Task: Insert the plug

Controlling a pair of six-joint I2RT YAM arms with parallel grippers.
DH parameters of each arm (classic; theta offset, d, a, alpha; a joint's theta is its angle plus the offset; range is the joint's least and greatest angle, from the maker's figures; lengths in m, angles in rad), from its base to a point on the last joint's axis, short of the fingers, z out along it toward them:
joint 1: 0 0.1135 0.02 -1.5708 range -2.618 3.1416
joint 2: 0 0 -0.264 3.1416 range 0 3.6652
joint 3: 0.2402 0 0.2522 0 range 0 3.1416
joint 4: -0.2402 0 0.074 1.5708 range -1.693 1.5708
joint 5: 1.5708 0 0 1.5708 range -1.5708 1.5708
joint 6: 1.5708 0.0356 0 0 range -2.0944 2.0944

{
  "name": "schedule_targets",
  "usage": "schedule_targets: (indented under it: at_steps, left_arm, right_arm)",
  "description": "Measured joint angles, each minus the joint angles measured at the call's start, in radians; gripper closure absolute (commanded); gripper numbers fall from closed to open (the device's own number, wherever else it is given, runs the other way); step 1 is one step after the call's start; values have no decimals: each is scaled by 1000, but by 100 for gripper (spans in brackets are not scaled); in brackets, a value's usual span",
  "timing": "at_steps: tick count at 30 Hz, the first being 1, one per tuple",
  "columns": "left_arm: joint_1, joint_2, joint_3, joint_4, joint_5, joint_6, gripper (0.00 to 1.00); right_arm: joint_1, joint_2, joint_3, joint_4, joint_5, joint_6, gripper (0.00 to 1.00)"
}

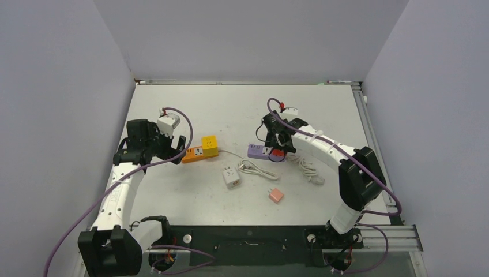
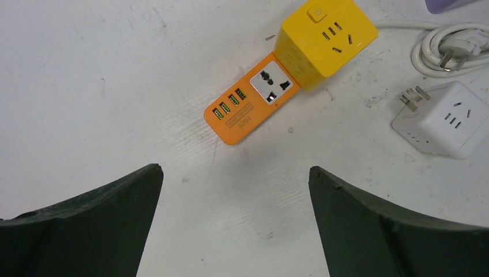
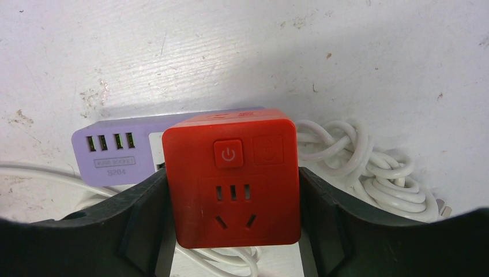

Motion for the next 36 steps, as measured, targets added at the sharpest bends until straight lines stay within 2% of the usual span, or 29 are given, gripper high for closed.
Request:
schedule_targets:
  at_steps: [36]
  left_arm:
    - [0,-23,0,0,0,1,4]
  right_arm:
    - [-4,-19,-77,92,-26,8,95]
